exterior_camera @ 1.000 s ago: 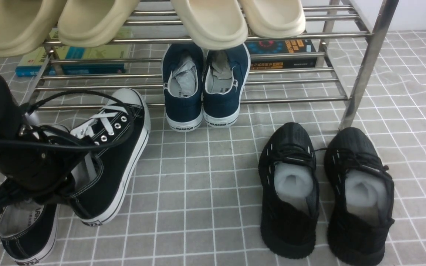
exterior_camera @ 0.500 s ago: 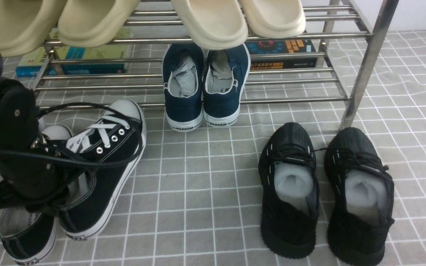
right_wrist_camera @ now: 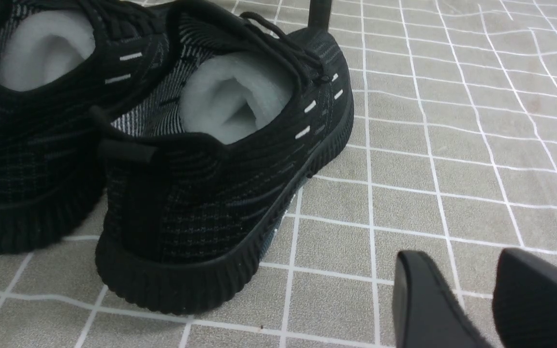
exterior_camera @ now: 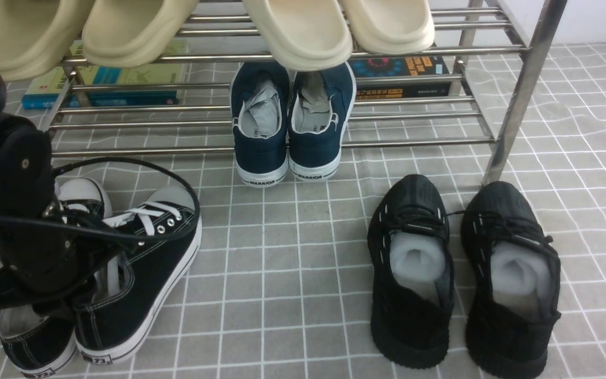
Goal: Take the shoes off the shelf with your hand from the grey coffee tablecloth.
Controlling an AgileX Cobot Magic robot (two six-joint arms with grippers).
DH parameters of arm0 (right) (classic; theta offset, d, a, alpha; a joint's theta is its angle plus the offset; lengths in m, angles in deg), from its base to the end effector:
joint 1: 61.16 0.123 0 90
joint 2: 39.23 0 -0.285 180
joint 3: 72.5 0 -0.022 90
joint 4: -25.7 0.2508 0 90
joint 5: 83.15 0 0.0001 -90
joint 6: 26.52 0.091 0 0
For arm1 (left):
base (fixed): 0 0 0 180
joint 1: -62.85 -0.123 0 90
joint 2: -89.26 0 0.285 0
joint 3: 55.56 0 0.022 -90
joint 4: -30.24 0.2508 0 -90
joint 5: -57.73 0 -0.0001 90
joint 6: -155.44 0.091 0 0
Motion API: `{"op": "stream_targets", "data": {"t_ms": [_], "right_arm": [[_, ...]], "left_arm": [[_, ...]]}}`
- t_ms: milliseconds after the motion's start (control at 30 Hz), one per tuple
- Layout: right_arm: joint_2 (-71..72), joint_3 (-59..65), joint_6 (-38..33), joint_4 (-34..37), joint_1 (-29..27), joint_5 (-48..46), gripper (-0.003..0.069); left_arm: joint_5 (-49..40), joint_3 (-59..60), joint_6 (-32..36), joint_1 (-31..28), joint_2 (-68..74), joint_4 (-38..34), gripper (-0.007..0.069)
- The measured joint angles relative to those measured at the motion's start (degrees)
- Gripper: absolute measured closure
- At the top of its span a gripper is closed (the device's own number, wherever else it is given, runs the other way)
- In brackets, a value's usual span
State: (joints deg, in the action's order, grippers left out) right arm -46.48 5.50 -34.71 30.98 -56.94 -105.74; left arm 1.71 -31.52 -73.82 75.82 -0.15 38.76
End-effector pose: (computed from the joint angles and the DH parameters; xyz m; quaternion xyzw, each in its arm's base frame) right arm 0.0516 0.0070 0.1738 -0.0635 0.8052 0.0189 0.5893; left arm 0.2511 -0.0464 0.2344 -0.2750 0.9558 0.0135 0.1031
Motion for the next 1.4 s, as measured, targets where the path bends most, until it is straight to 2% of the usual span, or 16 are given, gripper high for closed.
{"op": "stream_targets", "data": {"t_ms": [167,367,467,533,600,633,667,767,800,833,867,900,967,1033,1133,1400], "right_arm": [[0.0,0.0,0.0,0.0,0.0,0.0,0.042],[0.0,0.0,0.0,0.0,0.0,0.0,0.042],[0.0,0.0,0.0,0.0,0.0,0.0,0.042],[0.0,0.0,0.0,0.0,0.0,0.0,0.042],[0.0,0.0,0.0,0.0,0.0,0.0,0.042],[0.0,0.0,0.0,0.0,0.0,0.0,0.042],[0.0,0.0,0.0,0.0,0.0,0.0,0.042],[0.0,0.0,0.0,0.0,0.0,0.0,0.042],[0.0,0.0,0.0,0.0,0.0,0.0,0.042],[0.0,0.0,0.0,0.0,0.0,0.0,0.042],[0.0,0.0,0.0,0.0,0.0,0.0,0.042],[0.0,0.0,0.0,0.0,0.0,0.0,0.042],[0.0,0.0,0.0,0.0,0.0,0.0,0.042],[0.0,0.0,0.0,0.0,0.0,0.0,0.042],[0.0,0.0,0.0,0.0,0.0,0.0,0.042],[0.0,0.0,0.0,0.0,0.0,0.0,0.042]], "left_arm": [[0.3,0.0,0.0,0.0,0.0,0.1,0.0531],[0.9,-2.5,2.2,0.0,-3.7,1.9,0.0359],[-0.9,-5.3,5.8,0.0,-8.6,2.6,0.0297],[-3.7,-7.3,11.8,0.0,-14.0,2.6,0.0284],[-6.4,-7.7,17.2,0.0,-17.7,2.2,0.0297],[-8.9,-7.6,21.8,0.0,-20.6,1.6,0.0329],[-9.3,-7.5,22.5,0.0,-21.1,1.5,0.0335],[-10.8,-2.2,31.8,0.0,-31.7,-1.4,0.0505],[-10.6,-1.7,31.8,0.0,-32.3,-1.7,0.0516],[-6.6,3.3,35.4,0.0,-38.0,-4.0,0.0585],[-4.6,5.7,35.9,0.0,-40.6,-5.1,0.0598],[-3.1,6.3,36.4,0.0,-41.2,-5.4,0.0605],[8.3,14.2,37.8,0.0,-48.6,-7.9,0.0623],[15.7,18.8,38.7,0.0,-52.6,-8.1,0.0623],[23.6,24.1,39.1,0.0,-57.2,-8.1,0.0623],[26.9,30.8,39.3,0.0,-60.3,-4.5,0.0622]]}}
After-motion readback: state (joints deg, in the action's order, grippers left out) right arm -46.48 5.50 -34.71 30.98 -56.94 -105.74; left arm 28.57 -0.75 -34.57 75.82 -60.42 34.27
